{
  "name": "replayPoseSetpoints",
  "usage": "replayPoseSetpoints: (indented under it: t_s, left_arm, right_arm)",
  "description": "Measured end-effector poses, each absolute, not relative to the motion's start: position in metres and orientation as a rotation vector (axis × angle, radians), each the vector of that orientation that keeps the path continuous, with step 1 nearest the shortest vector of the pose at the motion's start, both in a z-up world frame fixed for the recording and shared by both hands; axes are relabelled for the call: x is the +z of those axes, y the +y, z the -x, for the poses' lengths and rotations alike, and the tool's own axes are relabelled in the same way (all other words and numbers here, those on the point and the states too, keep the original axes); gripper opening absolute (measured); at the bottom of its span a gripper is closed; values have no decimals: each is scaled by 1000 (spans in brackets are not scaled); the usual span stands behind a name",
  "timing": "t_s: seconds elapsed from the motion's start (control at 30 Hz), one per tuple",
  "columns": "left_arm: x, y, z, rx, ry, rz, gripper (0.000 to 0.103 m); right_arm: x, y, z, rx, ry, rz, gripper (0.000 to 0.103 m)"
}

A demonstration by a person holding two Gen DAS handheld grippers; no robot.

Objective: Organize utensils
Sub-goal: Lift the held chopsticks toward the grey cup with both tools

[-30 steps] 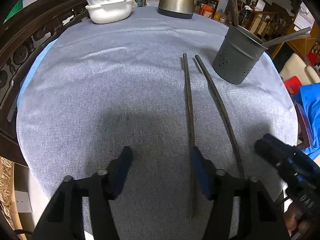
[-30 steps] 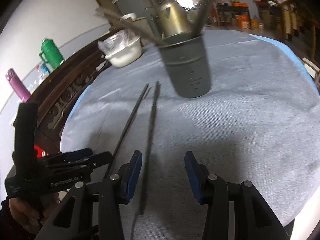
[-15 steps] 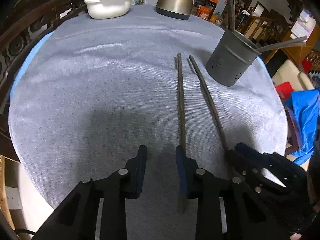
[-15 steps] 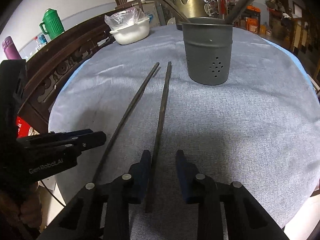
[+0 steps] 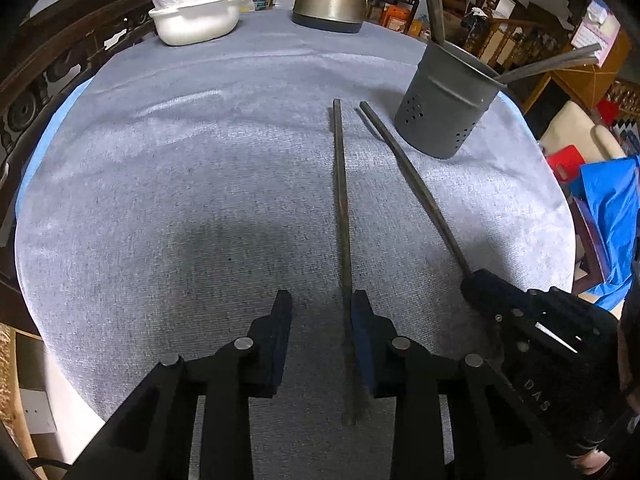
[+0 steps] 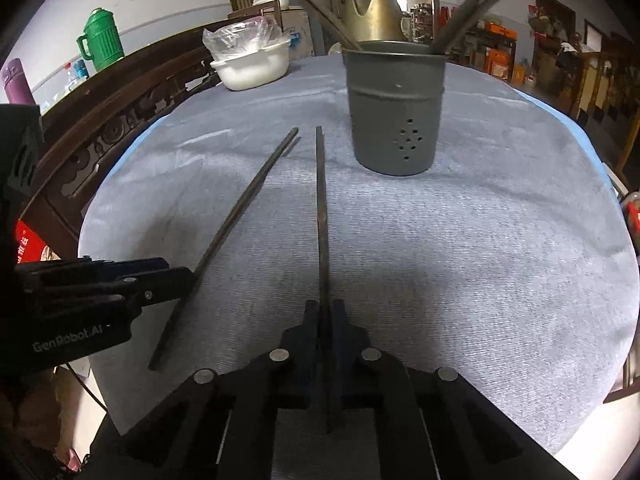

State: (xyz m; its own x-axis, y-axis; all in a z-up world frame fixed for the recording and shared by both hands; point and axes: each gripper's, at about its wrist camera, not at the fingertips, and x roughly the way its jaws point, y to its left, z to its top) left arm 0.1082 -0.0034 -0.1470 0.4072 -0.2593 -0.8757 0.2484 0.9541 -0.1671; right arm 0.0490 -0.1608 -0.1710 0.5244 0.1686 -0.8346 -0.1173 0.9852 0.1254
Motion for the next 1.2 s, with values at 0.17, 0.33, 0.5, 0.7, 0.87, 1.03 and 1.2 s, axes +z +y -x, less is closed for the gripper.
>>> replayPoseSetpoints:
  t_s: [0.17,0.33,0.5,0.7,0.87,1.03,1.2]
  left_arm:
    - [-148,-12,-108,-329,1098,-33,32]
    - [-147,-17,-109,-335,1102,-39,32]
    - [-147,-21,-111,-329,1106,-53,32]
    - [-148,-25,-110,-316,1101,-72,32]
    - [-149,-26,-107,-324,1092,-59,9]
    - [-151,-19,-108,-335,1097,-12,5]
    - [-151,-17,-104,-348,1099,-17,5]
  right_arm:
    - [-171,-171,-46,178,1018,-109,7]
    - [-171,-183,-42,195,1046,-196,7]
    - [-171,-189,-32,202,1067,-242,7]
    - [-172,-197,-21,214,1097,-314,7]
    - [-171,-195,-18,219,1096,-306,7]
    - [-171,-195,-19,233,1090,-317,11]
    - [-173,-199,-20,242,1092,-349,11]
